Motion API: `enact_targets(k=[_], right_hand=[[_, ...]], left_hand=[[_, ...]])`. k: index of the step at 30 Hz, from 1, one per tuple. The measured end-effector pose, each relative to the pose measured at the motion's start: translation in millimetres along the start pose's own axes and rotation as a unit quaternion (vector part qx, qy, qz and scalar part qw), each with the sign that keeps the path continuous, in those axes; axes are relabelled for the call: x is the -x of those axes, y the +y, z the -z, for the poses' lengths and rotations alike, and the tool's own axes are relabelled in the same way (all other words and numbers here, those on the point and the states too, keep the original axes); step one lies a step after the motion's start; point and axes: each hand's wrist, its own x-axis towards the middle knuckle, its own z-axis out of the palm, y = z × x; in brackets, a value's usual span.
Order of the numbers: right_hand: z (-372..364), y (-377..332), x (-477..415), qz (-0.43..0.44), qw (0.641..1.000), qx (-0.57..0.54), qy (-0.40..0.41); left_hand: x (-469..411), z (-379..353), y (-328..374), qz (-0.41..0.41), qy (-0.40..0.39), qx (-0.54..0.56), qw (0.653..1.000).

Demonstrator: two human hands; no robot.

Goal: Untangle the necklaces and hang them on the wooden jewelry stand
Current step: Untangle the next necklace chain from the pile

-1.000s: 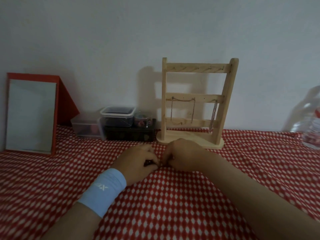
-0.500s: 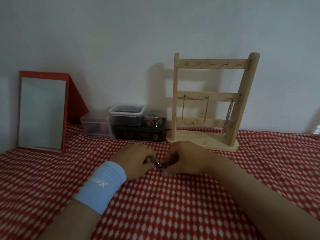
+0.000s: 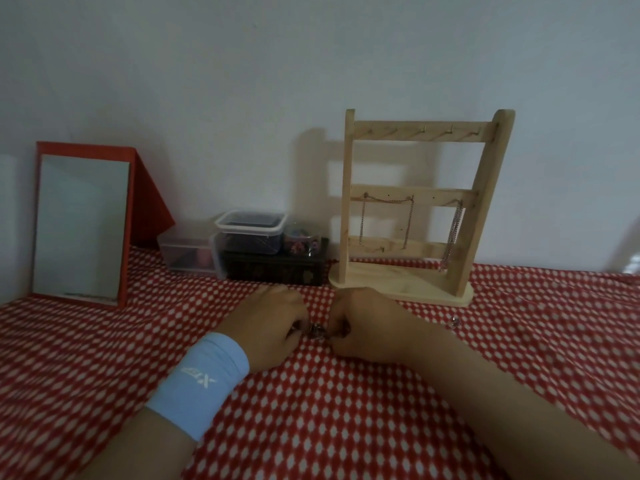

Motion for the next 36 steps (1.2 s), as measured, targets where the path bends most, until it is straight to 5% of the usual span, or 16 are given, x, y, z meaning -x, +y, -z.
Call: enact_targets(k=[6, 14, 18, 23, 26, 28, 33, 36], right_hand=[[-4, 4, 1, -0.02, 0.998, -0.023, 0.05], [1, 6, -3, -0.148, 0.947, -0.265, 0.105], [-7, 7, -4, -0.126, 0.962, -0.229, 0.084], [-13, 9, -3, -0.061, 0.989, -0.11, 0.082], [-10, 10, -1, -0.06, 0.975, -0.195, 0.082], [-5, 8, 0, -0.071, 0.946, -0.297, 0.106], [12, 2, 2, -0.072, 0.848, -0.505, 0.142], [13, 0, -1, -0.048, 0.841, -0.515, 0.159]], left_hand=[[-2, -10, 1, 0.037, 0.022, 0.073, 0.996], [-13, -21, 10, 0.076, 0.051, 0.103, 0.991], [-13, -17, 12, 0.117, 0.026, 0.137, 0.983], [-19, 2, 6, 0.208, 0.026, 0.385, 0.899], [-20, 9, 7, 0.236, 0.055, 0.554, 0.796], [-20, 13, 5, 0.247, 0.064, 0.578, 0.775], [-20, 15, 9, 0.245, 0.054, 0.462, 0.85], [-21, 14, 17, 0.208, 0.038, 0.376, 0.902]])
